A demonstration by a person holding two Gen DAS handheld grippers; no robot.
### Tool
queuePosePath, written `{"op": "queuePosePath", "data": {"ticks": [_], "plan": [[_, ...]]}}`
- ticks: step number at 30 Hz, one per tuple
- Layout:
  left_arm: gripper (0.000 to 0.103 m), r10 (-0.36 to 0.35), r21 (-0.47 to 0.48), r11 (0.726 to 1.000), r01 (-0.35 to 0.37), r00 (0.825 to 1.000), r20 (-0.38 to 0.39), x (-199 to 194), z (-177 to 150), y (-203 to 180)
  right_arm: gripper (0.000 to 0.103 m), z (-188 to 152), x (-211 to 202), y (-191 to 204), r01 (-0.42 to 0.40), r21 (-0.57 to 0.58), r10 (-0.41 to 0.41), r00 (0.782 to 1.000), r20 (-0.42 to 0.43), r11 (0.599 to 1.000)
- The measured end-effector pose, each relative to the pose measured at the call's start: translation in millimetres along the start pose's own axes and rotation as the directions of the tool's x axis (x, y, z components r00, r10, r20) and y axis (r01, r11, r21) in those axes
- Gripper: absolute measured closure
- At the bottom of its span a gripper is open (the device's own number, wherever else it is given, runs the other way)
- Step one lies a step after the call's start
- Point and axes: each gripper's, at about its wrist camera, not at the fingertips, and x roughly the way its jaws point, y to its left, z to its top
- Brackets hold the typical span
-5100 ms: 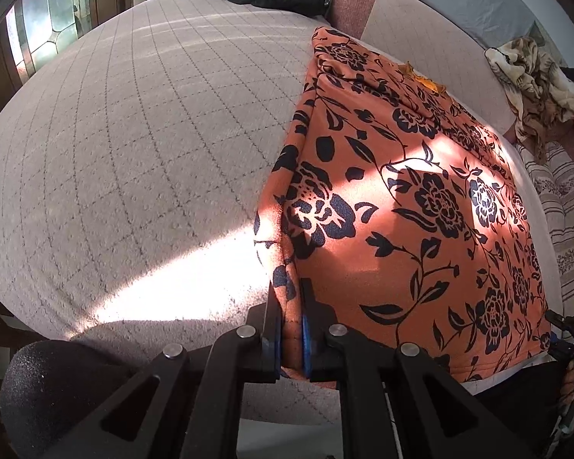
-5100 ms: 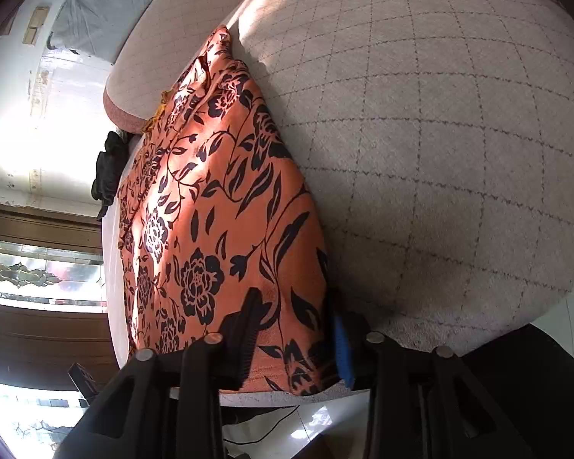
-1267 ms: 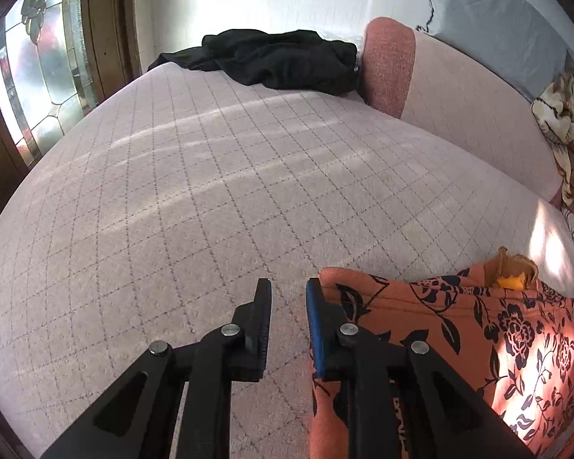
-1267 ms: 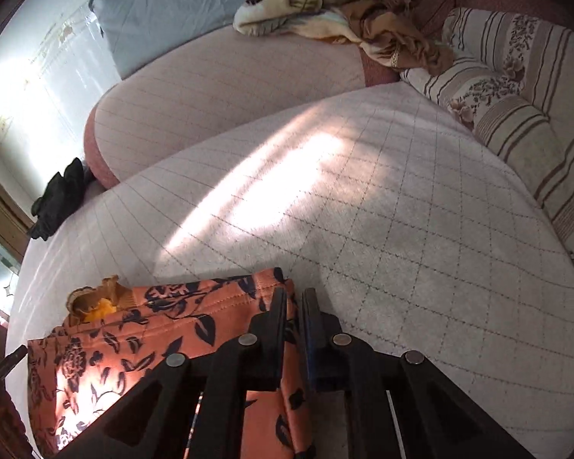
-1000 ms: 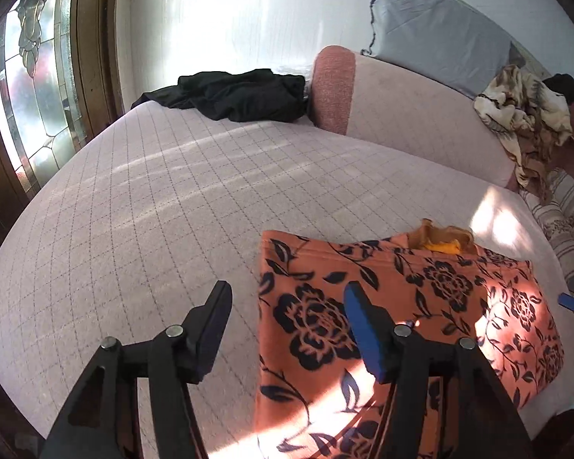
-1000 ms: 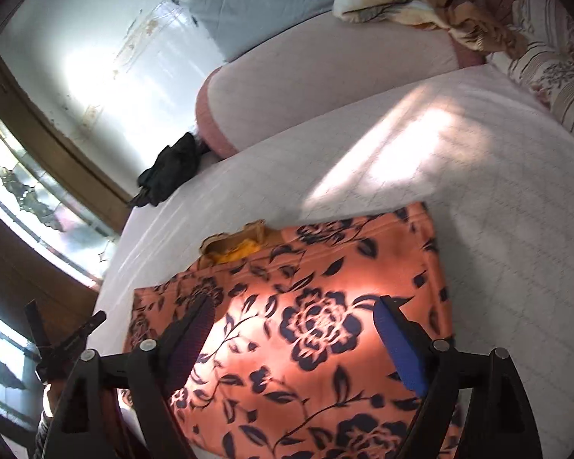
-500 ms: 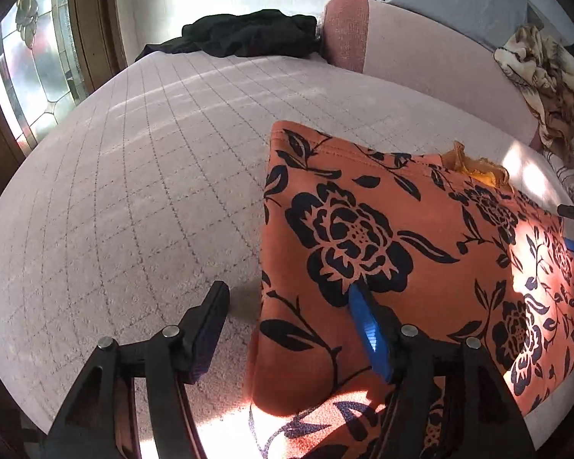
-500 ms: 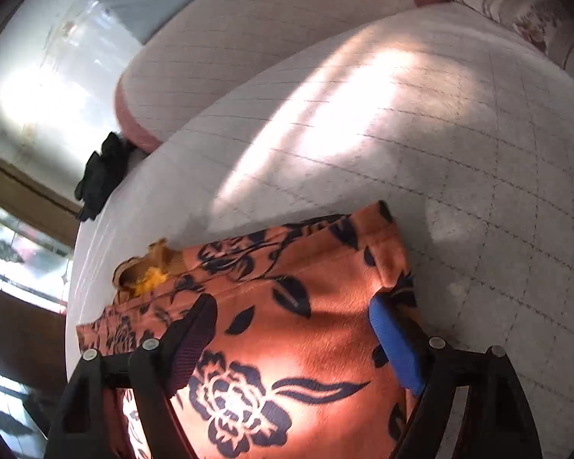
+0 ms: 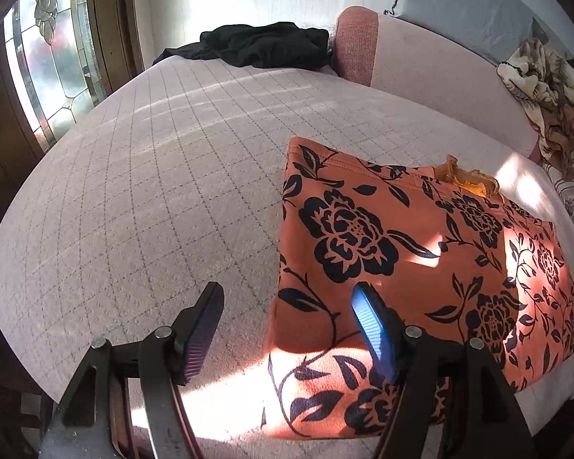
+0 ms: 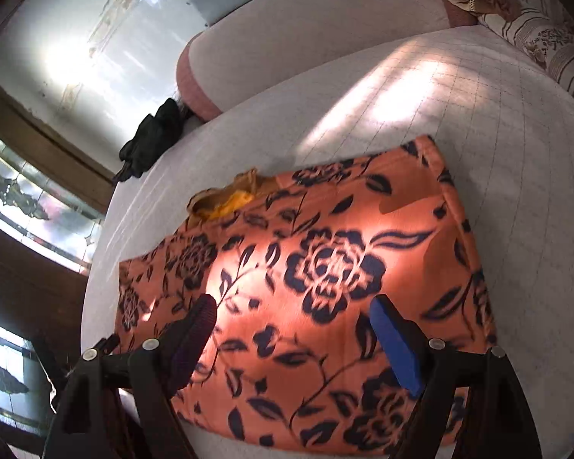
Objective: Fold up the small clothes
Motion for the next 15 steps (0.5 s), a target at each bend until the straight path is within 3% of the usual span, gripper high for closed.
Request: {"op": "queuePosePath", "data": {"ticks": [5, 7, 10, 13, 15], "plan": [[0.033, -0.009, 0.011, 1.000, 0.008, 1.000, 0.013, -21, -8, -1, 0.018, -55, 3, 2, 0.010, 0.009, -0.009, 0.999, -0.046, 1.000], [0.033, -0.011, 0.014, 1.000, 0.011, 1.000, 0.003, -26, -12, -1, 0.018, -59, 20, -15, 0.081, 0.055, -0.076, 0.993, -0.086, 0.995], [0.033, -0.017, 0.012, 1.000, 0.017, 1.000, 0.014, -38, -17, 2, 0.018, -54, 8, -18, 0.042, 0.139, -0.035, 0.998, -0.048, 0.989], [0.030, -0.022, -0.006, 1.000, 0.022, 1.000, 0.017, -43, -22, 4, 0.017, -50, -10, -4, 0.004, 0.098, -0.006, 1.000, 0.016, 0.995], [0.030, -0.023, -0.010, 1.000, 0.023, 1.000, 0.011, -44, -24, 3, 0.014, -52, -5, -5, 0.016, 0.091, -0.017, 1.000, 0.005, 0.996]]}}
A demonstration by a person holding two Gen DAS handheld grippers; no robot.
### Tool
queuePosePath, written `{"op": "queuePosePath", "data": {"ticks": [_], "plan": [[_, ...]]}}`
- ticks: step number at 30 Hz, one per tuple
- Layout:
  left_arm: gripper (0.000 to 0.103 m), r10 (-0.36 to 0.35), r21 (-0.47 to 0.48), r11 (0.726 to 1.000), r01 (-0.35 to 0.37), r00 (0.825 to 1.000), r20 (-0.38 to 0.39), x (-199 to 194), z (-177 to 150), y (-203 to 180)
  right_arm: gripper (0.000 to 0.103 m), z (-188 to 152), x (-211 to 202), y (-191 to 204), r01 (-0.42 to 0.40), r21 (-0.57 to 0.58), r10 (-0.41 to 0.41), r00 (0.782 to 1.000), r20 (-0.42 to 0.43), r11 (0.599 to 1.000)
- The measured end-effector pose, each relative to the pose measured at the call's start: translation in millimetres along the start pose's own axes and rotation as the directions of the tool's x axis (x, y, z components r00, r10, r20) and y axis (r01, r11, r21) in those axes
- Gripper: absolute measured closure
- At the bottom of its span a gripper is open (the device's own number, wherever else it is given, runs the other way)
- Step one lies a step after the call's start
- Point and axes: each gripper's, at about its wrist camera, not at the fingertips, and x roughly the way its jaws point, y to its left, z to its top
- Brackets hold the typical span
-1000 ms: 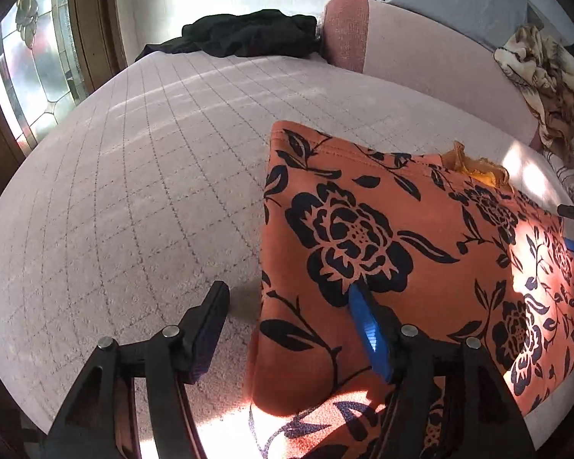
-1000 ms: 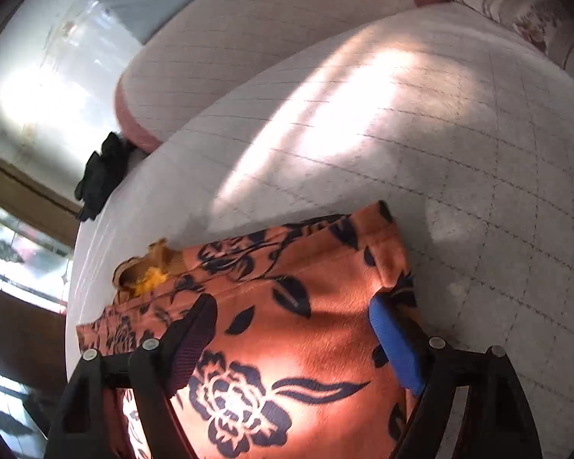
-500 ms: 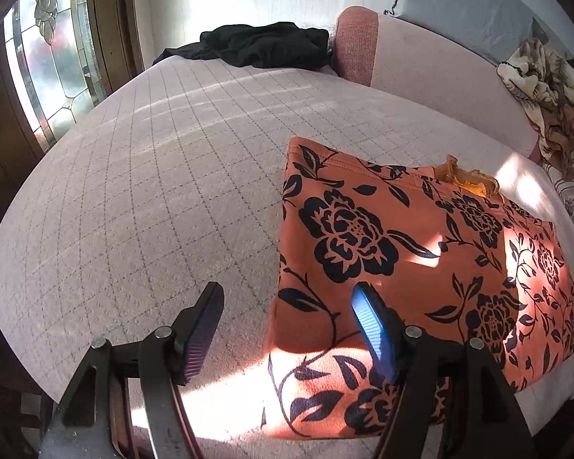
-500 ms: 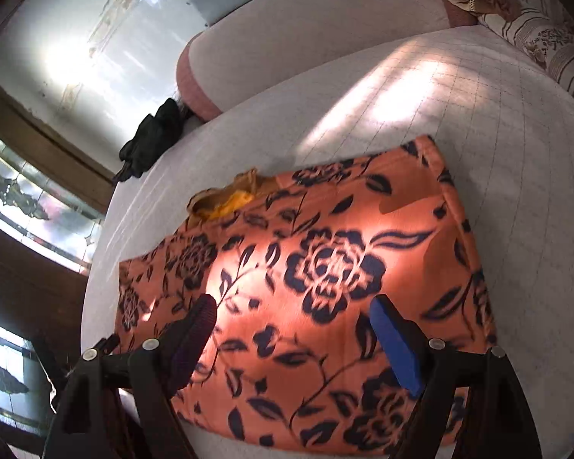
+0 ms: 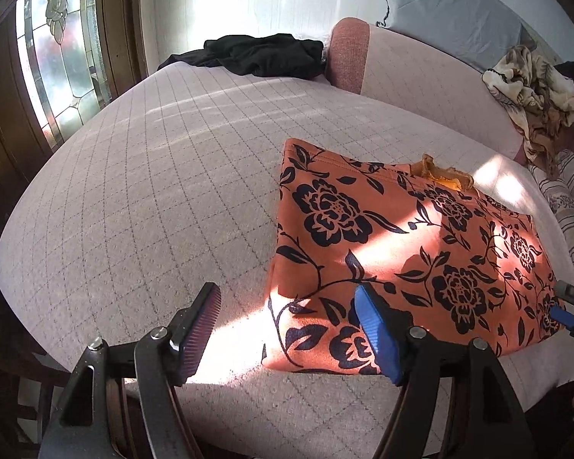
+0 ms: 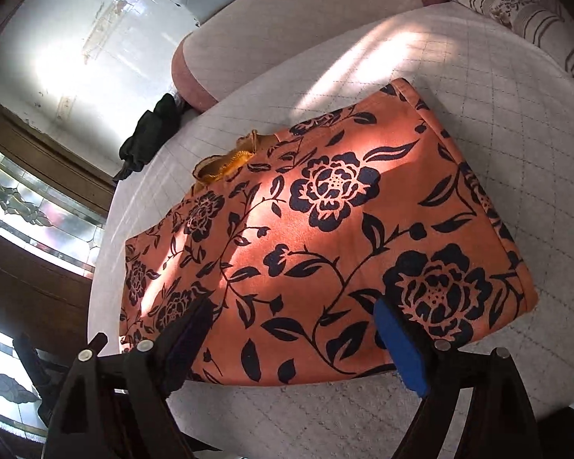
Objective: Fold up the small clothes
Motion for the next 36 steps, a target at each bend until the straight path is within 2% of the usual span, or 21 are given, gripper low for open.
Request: {"op": "queuePosePath", "data": {"ticks": [3, 6, 9, 10, 11, 13, 14, 15, 17, 19, 23, 24, 26, 28, 30, 33, 34, 36], "plan": [[0.030, 0.001, 0.017, 1.000, 0.000, 1.000, -0.015, 1, -4, -2, 0.014, -4, 26, -20, 0.061, 0.059, -0.057, 0.996, -0.067, 0.996], [0.030, 0.011, 0.027, 1.000, -0.011, 1.000, -0.011, -1, -8, -4, 0.014, -3, 11, -14, 0.013, 0.078, -0.012, 1.000, -0.019, 0.997], [0.030, -0.008, 0.012, 1.000, 0.008, 1.000, -0.001, -1, -12, -6, 0.014, -1, -3, 5, -0.024, 0.023, 0.023, 1.000, 0.016, 0.999], [0.030, 0.019, 0.036, 0.999, -0.018, 1.000, -0.010, 5, -14, -9, 0.014, -1, -4, 12, -0.041, -0.005, 0.041, 0.999, 0.026, 0.999], [0.030, 0.051, 0.062, 0.997, -0.048, 0.998, -0.040, 15, -17, -11, 0.014, -2, -2, 17, -0.050, -0.026, 0.050, 0.998, 0.028, 0.998], [0.029, 0.108, 0.076, 0.992, -0.098, 0.984, -0.145, 44, -27, -8, 0.014, -5, 14, 19, -0.045, -0.033, 0.045, 0.999, -0.014, 0.998], [0.028, 0.095, 0.050, 0.995, -0.088, 0.982, -0.163, 50, -31, -3, 0.014, -8, 26, 16, -0.029, -0.017, 0.028, 0.998, -0.054, 0.999], [0.027, 0.081, 0.026, 0.997, -0.078, 0.986, -0.142, 47, -31, 0, 0.013, -10, 34, 14, -0.011, 0.002, 0.011, 0.997, -0.080, 1.000], [0.028, 0.098, 0.058, 0.994, -0.091, 0.986, -0.135, 43, -30, -4, 0.013, -10, 32, 22, -0.011, -0.016, 0.011, 0.999, -0.048, 1.000], [0.028, 0.114, 0.090, 0.991, -0.103, 0.986, -0.125, 45, -31, -7, 0.013, -6, 27, 36, -0.073, -0.026, 0.071, 0.997, -0.041, 0.997], [0.027, 0.097, 0.059, 0.994, -0.090, 0.987, -0.132, 47, -32, -3, 0.012, -3, 32, 68, -0.131, -0.124, 0.128, 0.991, -0.036, 0.984], [0.026, 0.098, 0.060, 0.994, -0.090, 0.987, -0.131, 48, -33, -2, 0.010, -4, 44, 69, -0.131, -0.124, 0.124, 0.990, -0.064, 0.984], [0.025, 0.090, 0.055, 0.995, -0.084, 0.987, -0.134, 48, -32, -1, 0.010, -8, 77, 61, -0.065, -0.084, 0.050, 0.984, -0.168, 0.994], [0.025, 0.081, 0.053, 0.996, -0.075, 0.988, -0.133, 47, -33, 1, 0.009, -7, 70, 69, -0.063, -0.092, 0.051, 0.991, -0.123, 0.994], [0.022, 0.082, 0.046, 0.996, -0.076, 0.988, -0.134, 49, -33, 2, 0.009, -2, 59, 81, -0.110, -0.101, 0.099, 0.989, -0.109, 0.989], [0.020, 0.071, 0.041, 0.997, -0.066, 0.988, -0.135, 50, -32, 4, 0.008, 2, 55, 92, -0.131, -0.129, 0.121, 0.989, -0.085, 0.983], [0.020, 0.070, 0.041, 0.997, -0.065, 0.989, -0.134, 51, -32, 5, 0.008, 2, 64, 90, -0.129, -0.130, 0.116, 0.988, -0.101, 0.983], [0.019, 0.063, 0.042, 0.997, -0.058, 0.989, -0.131, 50, -32, 5, 0.007, 1, 91, 77, -0.074, -0.083, 0.057, 0.981, -0.187, 0.994]]}}
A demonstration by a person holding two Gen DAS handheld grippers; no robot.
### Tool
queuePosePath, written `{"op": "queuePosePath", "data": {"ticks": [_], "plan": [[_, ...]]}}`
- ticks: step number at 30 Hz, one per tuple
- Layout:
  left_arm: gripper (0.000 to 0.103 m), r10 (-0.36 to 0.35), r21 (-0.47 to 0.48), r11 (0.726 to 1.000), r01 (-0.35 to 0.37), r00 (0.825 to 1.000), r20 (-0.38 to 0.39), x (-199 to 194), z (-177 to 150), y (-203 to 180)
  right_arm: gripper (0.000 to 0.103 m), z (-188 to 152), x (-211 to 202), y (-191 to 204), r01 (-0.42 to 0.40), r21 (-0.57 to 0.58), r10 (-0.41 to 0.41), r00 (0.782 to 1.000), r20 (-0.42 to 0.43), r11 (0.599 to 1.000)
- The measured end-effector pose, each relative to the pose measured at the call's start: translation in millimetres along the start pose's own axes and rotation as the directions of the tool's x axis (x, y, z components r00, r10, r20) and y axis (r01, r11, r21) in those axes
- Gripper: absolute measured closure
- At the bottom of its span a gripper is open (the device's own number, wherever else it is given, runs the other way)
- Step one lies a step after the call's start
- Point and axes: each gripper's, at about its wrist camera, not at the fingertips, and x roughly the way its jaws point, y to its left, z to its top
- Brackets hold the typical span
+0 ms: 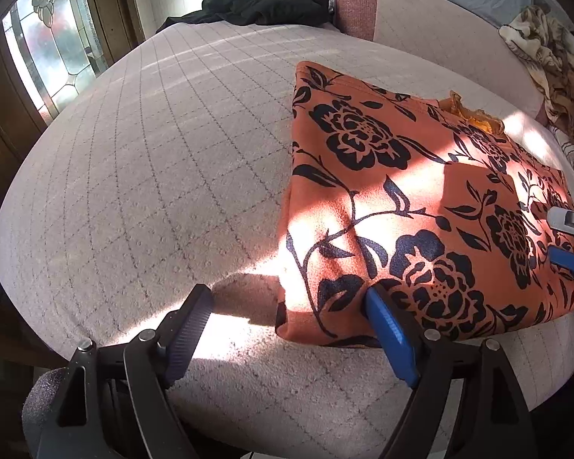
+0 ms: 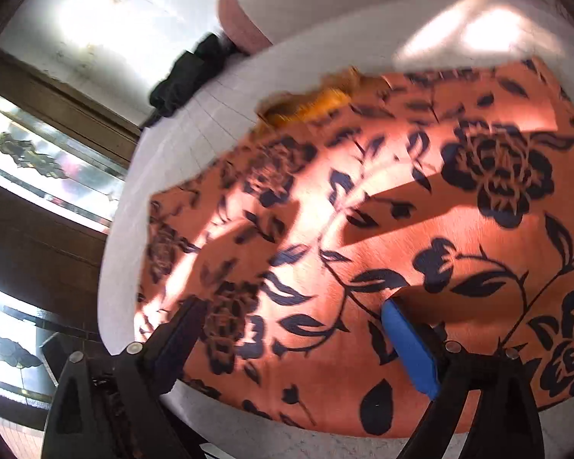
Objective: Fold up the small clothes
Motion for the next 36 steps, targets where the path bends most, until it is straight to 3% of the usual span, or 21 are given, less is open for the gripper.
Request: {"op": "queuePosePath", "data": {"ticks": [7, 11, 15, 18, 22, 25, 27, 29, 36], "plan": [[0.019, -0.013, 0.004, 1.000, 0.013, 1.000, 0.007, 0, -1, 1, 0.007, 51, -8, 22, -0.055, -0.003, 0.055, 0.998, 0.038, 0.998], [0.018, -0.019, 0.008, 1.000, 0.019, 1.000, 0.011, 1, -1, 2, 0.007, 100, 37, 2, -0.047, 0.108, 0.052, 0.998, -0.044, 0.993], [0.018, -0.025, 0.000, 1.000, 0.025, 1.000, 0.007, 0, 1, 2, 0.007, 129, 34, -19, -0.114, 0.248, 0.109, 0.993, 0.035, 0.962], [0.018, -0.035, -0.019, 0.999, 0.035, 0.999, 0.006, -4, 1, 3, 0.007, 107, -5, -17, -0.122, 0.205, 0.102, 0.989, 0.107, 0.971], [0.018, -0.043, -0.026, 0.999, 0.044, 0.999, 0.031, -16, -1, 2, 0.007, 34, -58, -25, -0.126, 0.141, 0.107, 0.984, 0.141, 0.982], [0.018, -0.044, -0.007, 0.999, 0.044, 0.998, 0.047, -28, -6, -4, 0.007, -20, -79, -43, -0.145, 0.181, 0.120, 0.982, 0.143, 0.973], [0.018, -0.041, 0.010, 0.999, 0.041, 0.997, 0.060, -37, -9, -8, 0.007, -41, -89, -58, -0.116, 0.198, 0.086, 0.984, 0.155, 0.973], [0.018, -0.039, 0.021, 0.999, 0.038, 0.997, 0.072, -45, -12, -9, 0.007, -51, -98, -75, -0.080, 0.223, 0.040, 0.983, 0.181, 0.972], [0.018, -0.024, 0.007, 1.000, 0.023, 0.996, 0.090, -62, -18, -6, 0.007, -51, -133, -124, -0.138, 0.297, 0.045, 0.953, 0.298, 0.945]]}}
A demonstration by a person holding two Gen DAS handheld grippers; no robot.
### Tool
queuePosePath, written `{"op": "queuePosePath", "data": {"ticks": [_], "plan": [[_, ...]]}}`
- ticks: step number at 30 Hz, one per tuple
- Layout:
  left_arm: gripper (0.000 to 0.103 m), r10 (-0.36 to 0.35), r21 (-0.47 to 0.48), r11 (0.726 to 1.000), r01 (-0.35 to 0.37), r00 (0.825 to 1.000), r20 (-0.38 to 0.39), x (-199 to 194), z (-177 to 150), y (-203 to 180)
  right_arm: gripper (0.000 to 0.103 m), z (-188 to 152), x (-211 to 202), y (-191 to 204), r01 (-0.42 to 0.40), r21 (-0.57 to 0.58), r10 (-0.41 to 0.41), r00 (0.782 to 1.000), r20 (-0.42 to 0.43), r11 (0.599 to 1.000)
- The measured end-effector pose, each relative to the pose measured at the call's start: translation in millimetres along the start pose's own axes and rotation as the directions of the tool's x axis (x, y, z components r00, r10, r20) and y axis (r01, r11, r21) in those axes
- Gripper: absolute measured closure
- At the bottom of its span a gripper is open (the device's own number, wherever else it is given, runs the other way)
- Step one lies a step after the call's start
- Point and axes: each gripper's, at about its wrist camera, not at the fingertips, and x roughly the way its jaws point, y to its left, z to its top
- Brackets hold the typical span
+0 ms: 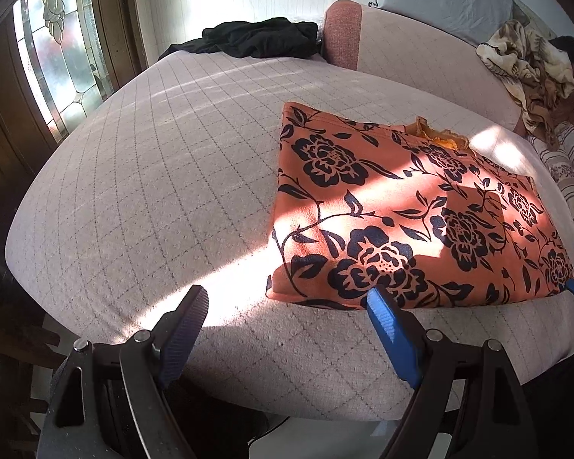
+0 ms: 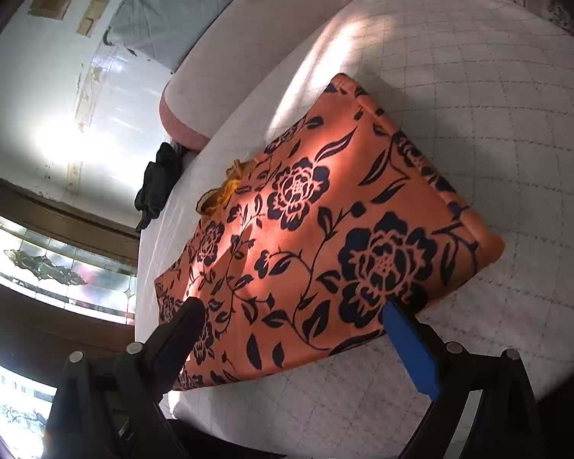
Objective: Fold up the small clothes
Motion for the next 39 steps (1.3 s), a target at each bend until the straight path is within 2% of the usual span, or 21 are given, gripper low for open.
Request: {"op": "queuePosePath", "data": {"ticks": [3, 5, 8, 10, 11, 13, 15, 17, 19, 21, 25, 30, 32, 33, 35, 36, 39], "plan": [[0.018, 0.007, -0.004, 1.000, -0.007, 1.000, 0.003, -4, -1, 2, 0.008, 13, 2, -38, 0.033, 0.136, -0.036, 0.999, 0.022, 0.990], [0.018, 0.017, -0.001, 1.000, -0.017, 1.000, 0.006, -5, -1, 2, 0.008, 18, -5, -53, -0.046, 0.237, 0.037, 0.998, 0.043, 0.970], [0.018, 0.021, -0.009, 1.000, -0.020, 1.000, 0.007, -4, 2, 2, 0.008, 25, -22, -34, -0.061, 0.142, 0.049, 0.995, 0.085, 0.988], [0.018, 0.015, -0.014, 1.000, -0.015, 1.000, 0.007, -1, 5, -1, 0.008, 26, -22, -26, -0.075, 0.089, 0.069, 0.995, 0.075, 0.993], [0.018, 0.014, -0.013, 1.000, -0.014, 1.000, 0.009, 1, 7, -3, 0.008, 28, -17, -29, -0.055, 0.082, 0.050, 0.997, 0.061, 0.995], [0.018, 0.014, -0.003, 1.000, -0.014, 1.000, 0.013, 3, 12, -8, 0.009, 27, -6, -45, 0.048, 0.126, -0.052, 0.998, 0.029, 0.991], [0.018, 0.017, 0.014, 1.000, -0.017, 0.999, 0.031, 5, 17, -13, 0.008, 29, -12, -47, -0.018, 0.158, 0.009, 0.998, 0.061, 0.987], [0.018, 0.026, 0.018, 0.999, -0.026, 0.999, 0.042, 10, 23, -16, 0.008, 37, -22, -29, -0.038, 0.102, 0.027, 0.994, 0.102, 0.994], [0.018, 0.024, 0.016, 1.000, -0.025, 0.999, 0.030, 20, 29, -16, 0.008, 50, -20, -8, -0.078, 0.056, 0.074, 0.995, 0.067, 0.995], [0.018, 0.035, 0.007, 0.999, -0.035, 0.999, 0.006, 34, 32, -16, 0.008, 67, -6, 13, -0.114, 0.008, 0.115, 0.993, -0.008, 0.993], [0.018, 0.048, -0.011, 0.999, -0.048, 0.998, -0.041, 57, 32, -10, 0.008, 111, 43, 32, -0.109, 0.010, 0.109, 0.985, -0.136, 0.994], [0.014, 0.021, -0.052, 0.998, -0.025, 0.997, -0.069, 72, 28, -1, 0.008, 175, 119, 23, -0.058, 0.077, 0.072, 0.980, -0.186, 0.995], [0.013, 0.018, -0.047, 0.999, -0.021, 0.998, -0.068, 72, 29, -1, 0.008, 196, 137, 10, 0.047, 0.087, -0.035, 0.990, -0.136, 0.995], [0.013, 0.017, -0.042, 0.999, -0.020, 0.998, -0.067, 73, 30, -1, 0.008, 203, 137, 2, 0.056, 0.122, -0.046, 0.995, -0.084, 0.991], [0.013, 0.017, -0.038, 0.999, -0.019, 0.998, -0.062, 72, 30, -1, 0.008, 204, 124, 0, 0.001, 0.178, -0.006, 1.000, 0.029, 0.984], [0.013, 0.017, -0.039, 0.999, -0.019, 0.998, -0.062, 72, 30, -1, 0.008, 201, 114, 5, -0.015, 0.160, 0.005, 0.998, 0.061, 0.987], [0.013, 0.025, -0.045, 0.999, -0.027, 0.998, -0.059, 67, 31, -1, 0.008, 175, 85, 28, -0.029, 0.063, 0.025, 0.998, 0.063, 0.998]]}}
